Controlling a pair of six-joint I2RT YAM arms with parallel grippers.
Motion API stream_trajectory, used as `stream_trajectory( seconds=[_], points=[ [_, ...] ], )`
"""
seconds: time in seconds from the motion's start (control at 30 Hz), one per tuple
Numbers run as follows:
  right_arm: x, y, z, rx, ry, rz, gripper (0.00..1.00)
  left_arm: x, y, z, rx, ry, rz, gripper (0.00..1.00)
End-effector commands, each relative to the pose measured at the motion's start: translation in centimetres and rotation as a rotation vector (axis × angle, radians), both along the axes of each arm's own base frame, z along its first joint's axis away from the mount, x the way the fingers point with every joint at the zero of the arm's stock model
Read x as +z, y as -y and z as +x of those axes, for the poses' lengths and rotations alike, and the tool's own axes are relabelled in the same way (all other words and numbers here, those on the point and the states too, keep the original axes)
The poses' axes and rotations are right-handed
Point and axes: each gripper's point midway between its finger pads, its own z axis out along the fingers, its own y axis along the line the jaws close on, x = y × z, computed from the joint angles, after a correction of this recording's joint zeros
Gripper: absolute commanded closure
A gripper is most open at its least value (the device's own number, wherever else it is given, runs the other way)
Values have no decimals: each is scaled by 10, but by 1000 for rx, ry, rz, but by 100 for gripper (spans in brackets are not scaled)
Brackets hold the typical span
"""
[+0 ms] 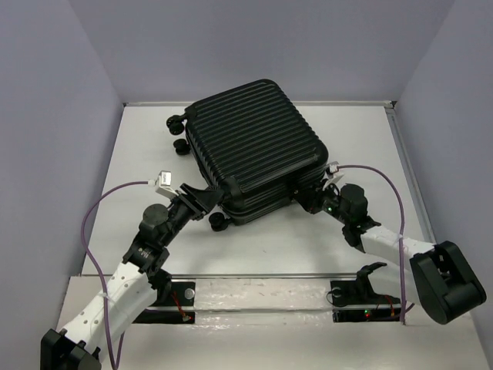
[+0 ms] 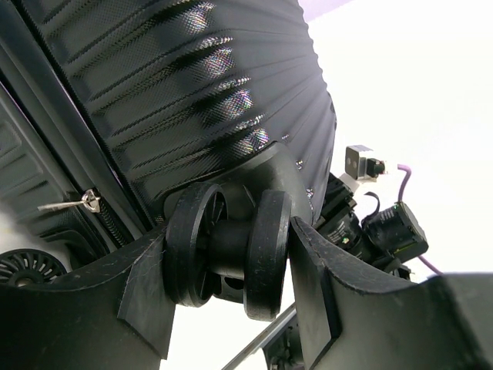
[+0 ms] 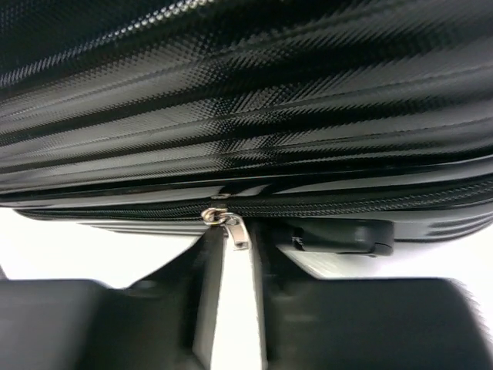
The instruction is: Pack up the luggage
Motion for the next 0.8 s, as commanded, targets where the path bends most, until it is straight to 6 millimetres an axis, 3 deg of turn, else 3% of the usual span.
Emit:
stream_trajectory(
  seconds=[0.0,0.03,0.2,0.33,0.37,0.47,0.5,0.57,0.73,0.77],
  points=[
    [46,-16,0,66,148,123,88,30,-3,3,18,117,15,94],
    [50,-19,-4,78,156,141,93,31,-2,4,16,117,15,94],
    [54,-34,-22,120,158,152,93,38,1,5,11,131,2,94],
    [49,-77,-57,198,120,135,93,54,12,4,-36,151,-42,94],
    [41,-107,-86,292,89,115,93,60,15,4,-50,157,-58,94],
    [31,-154,-122,355,79,52,93,78,27,6,-98,173,-100,94],
    [29,-187,-145,391,79,33,93,78,31,7,-108,164,-101,94],
    [32,-229,-167,412,79,49,93,96,38,5,-130,190,-124,94],
    [40,-274,-153,300,95,143,93,123,44,-8,-190,208,-178,94],
    [52,-276,-146,264,114,197,93,129,43,-12,-196,216,-194,94]
  ],
)
